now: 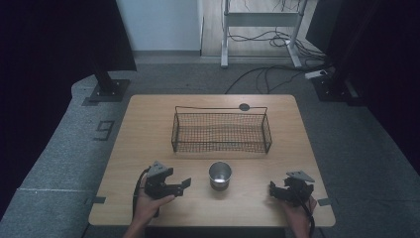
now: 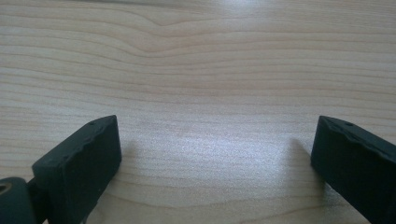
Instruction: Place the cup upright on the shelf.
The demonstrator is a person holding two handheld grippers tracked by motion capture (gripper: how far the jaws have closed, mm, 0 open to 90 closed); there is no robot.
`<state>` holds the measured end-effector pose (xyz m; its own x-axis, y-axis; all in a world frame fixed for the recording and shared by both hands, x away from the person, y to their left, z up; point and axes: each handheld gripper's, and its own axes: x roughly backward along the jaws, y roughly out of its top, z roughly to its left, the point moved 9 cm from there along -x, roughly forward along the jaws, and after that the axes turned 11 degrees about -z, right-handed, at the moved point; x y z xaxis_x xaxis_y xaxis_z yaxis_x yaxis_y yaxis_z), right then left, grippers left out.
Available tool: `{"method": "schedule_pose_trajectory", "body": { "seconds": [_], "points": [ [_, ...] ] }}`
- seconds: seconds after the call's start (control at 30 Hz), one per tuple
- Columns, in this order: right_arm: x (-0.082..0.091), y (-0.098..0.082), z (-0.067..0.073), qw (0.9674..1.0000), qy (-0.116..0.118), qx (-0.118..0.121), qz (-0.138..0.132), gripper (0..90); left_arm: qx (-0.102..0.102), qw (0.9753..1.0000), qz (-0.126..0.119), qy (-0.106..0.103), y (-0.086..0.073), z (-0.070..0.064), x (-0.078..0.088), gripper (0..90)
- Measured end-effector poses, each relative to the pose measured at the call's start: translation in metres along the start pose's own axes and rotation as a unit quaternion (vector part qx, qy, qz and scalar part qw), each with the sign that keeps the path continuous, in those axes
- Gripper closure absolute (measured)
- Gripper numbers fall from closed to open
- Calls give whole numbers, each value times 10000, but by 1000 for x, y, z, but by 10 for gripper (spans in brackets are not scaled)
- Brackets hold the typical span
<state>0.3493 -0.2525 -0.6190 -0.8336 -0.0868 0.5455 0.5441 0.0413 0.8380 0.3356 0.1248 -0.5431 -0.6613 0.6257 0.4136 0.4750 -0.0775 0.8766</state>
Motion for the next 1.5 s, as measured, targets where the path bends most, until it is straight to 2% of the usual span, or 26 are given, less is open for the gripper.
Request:
{"method": "schedule_pose_trajectory", "body": {
  "seconds": [0.47, 0.73, 1.5],
  "points": [
    [0, 0, 0, 10000, 0, 0, 1, 16, -156, 9998, 81, -128, 6, -18, -11, 118],
    [0, 0, 0, 10000, -3, -2, -1, 18, -274, 9993, 89, -258, 9, -33, -18, 110],
    [0, 0, 0, 10000, -3, -2, -2, 18, -377, 9974, 311, -536, 8, -61, -42, 91]
  ]
}}
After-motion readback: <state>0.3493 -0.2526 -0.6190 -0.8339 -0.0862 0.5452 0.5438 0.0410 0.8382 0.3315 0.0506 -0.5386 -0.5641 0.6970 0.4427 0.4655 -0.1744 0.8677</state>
